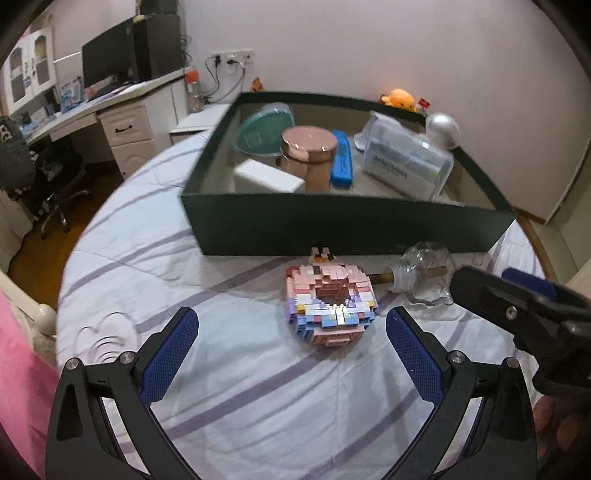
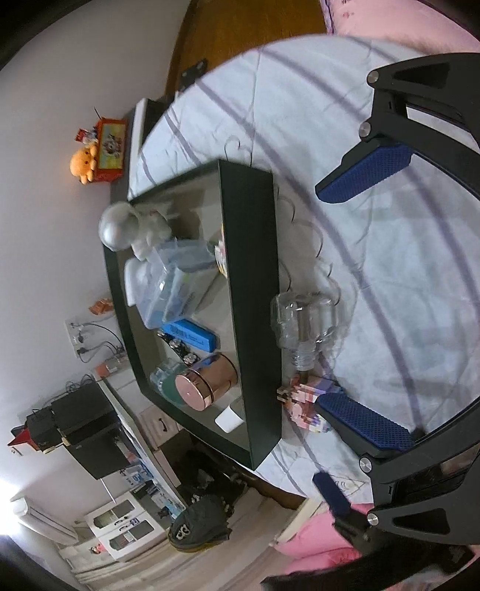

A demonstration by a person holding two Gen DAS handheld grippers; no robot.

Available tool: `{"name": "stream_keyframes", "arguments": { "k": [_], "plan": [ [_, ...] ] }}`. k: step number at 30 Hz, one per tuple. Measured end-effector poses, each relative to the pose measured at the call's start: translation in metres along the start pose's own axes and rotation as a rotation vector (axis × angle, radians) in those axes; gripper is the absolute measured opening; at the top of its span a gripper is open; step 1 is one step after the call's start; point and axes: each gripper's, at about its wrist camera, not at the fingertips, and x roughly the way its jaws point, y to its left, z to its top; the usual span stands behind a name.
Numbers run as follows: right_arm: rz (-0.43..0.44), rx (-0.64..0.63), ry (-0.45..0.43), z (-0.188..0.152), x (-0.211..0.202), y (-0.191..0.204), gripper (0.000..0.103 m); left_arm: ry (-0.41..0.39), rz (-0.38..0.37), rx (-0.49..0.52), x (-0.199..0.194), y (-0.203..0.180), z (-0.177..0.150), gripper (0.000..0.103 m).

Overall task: Organize rigid objects
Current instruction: 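Grasp the pixel-block donut with left tool while right tool grasps glass bottle, then carry both items into the dark box and open both tools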

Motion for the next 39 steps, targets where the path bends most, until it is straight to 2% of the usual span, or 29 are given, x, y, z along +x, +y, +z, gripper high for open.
{"name": "stream_keyframes", "arguments": {
  "k": [6,8,10,12,15,18,21,26,31,39],
  "plan": [
    [-0.010,-0.018,0.054,0.007,0.028,0.009,0.099,0.021,0.008,-0.012,0.020,0.002,0.007,0.102],
    [-0.025,-0.031,0.074,0.007,0.037,0.013,0.093,0.028,-0.004,-0.018,0.025,0.003,0.010,0.099],
    [-0.048,-0.047,0.083,0.007,0.044,0.018,0.090,0.028,0.005,-0.004,0.026,0.002,0.011,0.093],
    [-0.069,-0.067,0.081,0.007,0.046,0.021,0.085,0.014,0.002,0.009,0.023,0.001,0.009,0.080],
    [-0.092,-0.107,0.070,0.007,0.048,0.024,0.062,0.003,-0.001,0.009,0.020,0.004,0.009,0.066],
    [-0.075,-0.102,0.057,0.005,0.044,0.021,0.063,-0.003,-0.005,0.011,0.016,0.010,0.010,0.053],
    [-0.059,-0.088,0.041,0.001,0.036,0.017,0.062,-0.002,-0.041,-0.022,0.013,0.021,0.009,0.053],
    [-0.049,-0.087,0.028,-0.008,0.022,0.013,0.062,-0.007,-0.041,-0.042,0.006,0.029,0.008,0.053],
    [-0.041,-0.091,0.002,-0.009,0.003,0.013,0.062,-0.042,-0.032,-0.039,-0.015,0.030,0.006,0.053],
    [-0.014,-0.113,-0.060,0.003,-0.028,0.019,0.062,-0.109,-0.029,-0.016,-0.047,0.028,0.022,0.053]
  ]
}}
